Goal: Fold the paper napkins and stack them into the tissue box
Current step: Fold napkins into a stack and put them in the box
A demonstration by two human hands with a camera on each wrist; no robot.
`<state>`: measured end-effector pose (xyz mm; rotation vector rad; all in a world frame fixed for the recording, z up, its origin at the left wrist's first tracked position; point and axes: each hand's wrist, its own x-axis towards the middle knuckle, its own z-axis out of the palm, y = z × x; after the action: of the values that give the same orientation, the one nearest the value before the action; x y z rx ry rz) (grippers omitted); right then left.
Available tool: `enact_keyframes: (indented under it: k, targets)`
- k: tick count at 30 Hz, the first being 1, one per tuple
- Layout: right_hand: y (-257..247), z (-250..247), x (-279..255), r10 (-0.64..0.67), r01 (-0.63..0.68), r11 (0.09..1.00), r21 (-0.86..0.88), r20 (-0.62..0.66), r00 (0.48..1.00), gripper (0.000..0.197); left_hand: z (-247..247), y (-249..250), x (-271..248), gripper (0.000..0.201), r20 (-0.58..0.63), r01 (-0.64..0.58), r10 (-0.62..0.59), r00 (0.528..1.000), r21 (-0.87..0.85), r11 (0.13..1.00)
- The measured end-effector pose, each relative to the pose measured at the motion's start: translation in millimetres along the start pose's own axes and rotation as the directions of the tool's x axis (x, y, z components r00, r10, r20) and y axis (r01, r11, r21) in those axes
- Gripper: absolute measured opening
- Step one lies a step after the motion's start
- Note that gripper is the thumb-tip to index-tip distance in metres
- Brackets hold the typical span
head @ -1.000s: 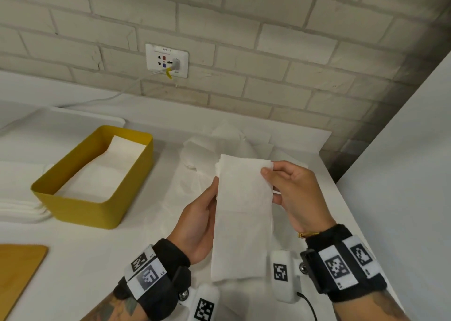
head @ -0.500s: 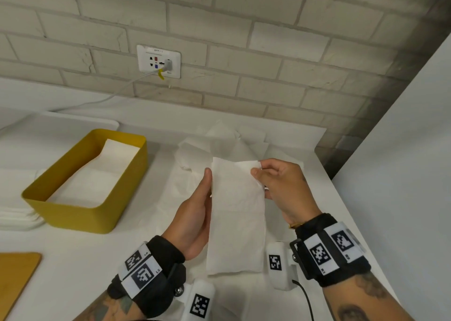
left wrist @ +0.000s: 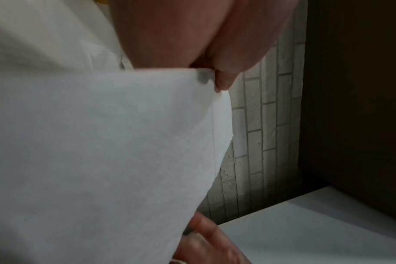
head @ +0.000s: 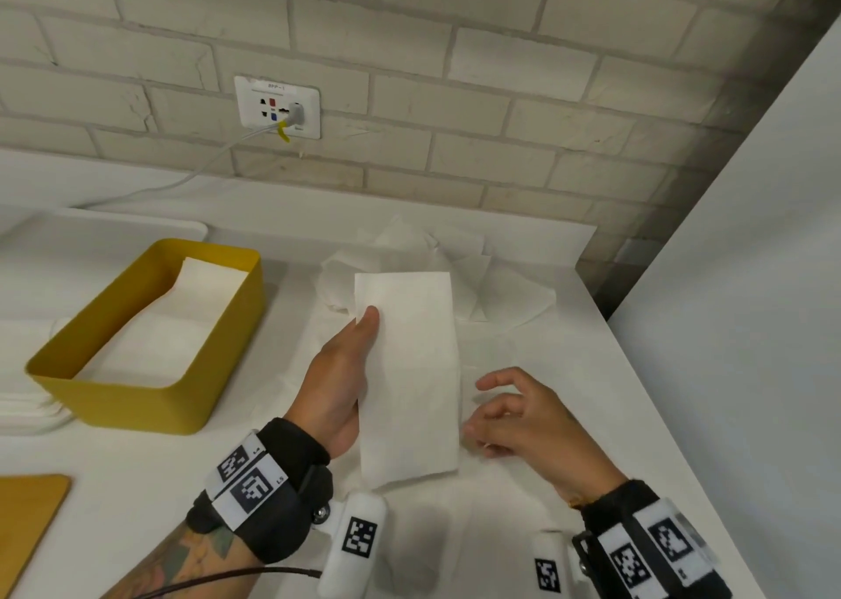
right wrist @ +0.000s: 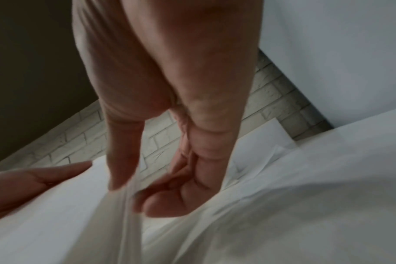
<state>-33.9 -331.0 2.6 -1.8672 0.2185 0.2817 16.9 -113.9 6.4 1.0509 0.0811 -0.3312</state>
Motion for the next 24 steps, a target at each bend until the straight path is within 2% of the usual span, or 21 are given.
enact_keyframes:
  k: [4,7,10,13,16,18,21,23,24]
  targets:
    - [-13.2,-9.5,0.5,-0.099,0.100,0.994,0.038,-0.007,0.995,0.075,10.7,0.3,-4.5,0.038,0.027,-0.069,0.067,0.997,0.088,0.994]
    - [-28.4,10.4,6.7,-0.129,0.109,0.973,0.204,0.089,0.988,0.060,22.3,-2.0,-9.6,0.033,-0.004,-0.167,0.170,0.986,0.163,0.972]
    - [-33.5,38.5,16.8,-0.169,0.153,0.971,0.184,0.076,0.983,0.039,26.3,-8.6,-13.6,0.028,-0.099,-0.256,0.304,0.948,0.333,0.908]
    - [-40.5,57.2,21.6,-0.196,0.186,0.970,0.158,0.051,0.979,0.032,18.1,-8.9,-21.2,0.026,-0.207,-0.227,0.322,0.924,0.379,0.897]
    - [-56.4,61.1,22.5,-0.251,0.220,0.935,0.278,0.080,0.965,0.029,2.9,-3.6,-37.7,0.029,-0.258,-0.192,0.308,0.916,0.394,0.899]
    - [-68.7,62.1,21.2,-0.308,0.233,0.887,0.399,0.136,0.942,0.030,-4.3,2.3,-52.1,0.030,-0.207,-0.258,0.386,0.899,0.462,0.848]
    - [-78.2,71.9,17.0,-0.383,0.226,0.820,0.526,0.211,0.899,0.033,-12.5,4.2,-68.4,0.047,-0.160,-0.355,0.558,0.814,0.624,0.696]
    - [-71.5,84.1,13.2,-0.384,0.254,0.848,0.465,0.209,0.899,0.031,-20.4,-4.7,-74.9,0.057,-0.158,-0.322,0.612,0.775,0.735,0.597]
    - [-64.8,91.7,11.6,-0.366,0.262,0.875,0.407,0.204,0.908,0.029,-24.0,-12.0,-76.9,0.063,-0.153,-0.274,0.599,0.786,0.782,0.560]
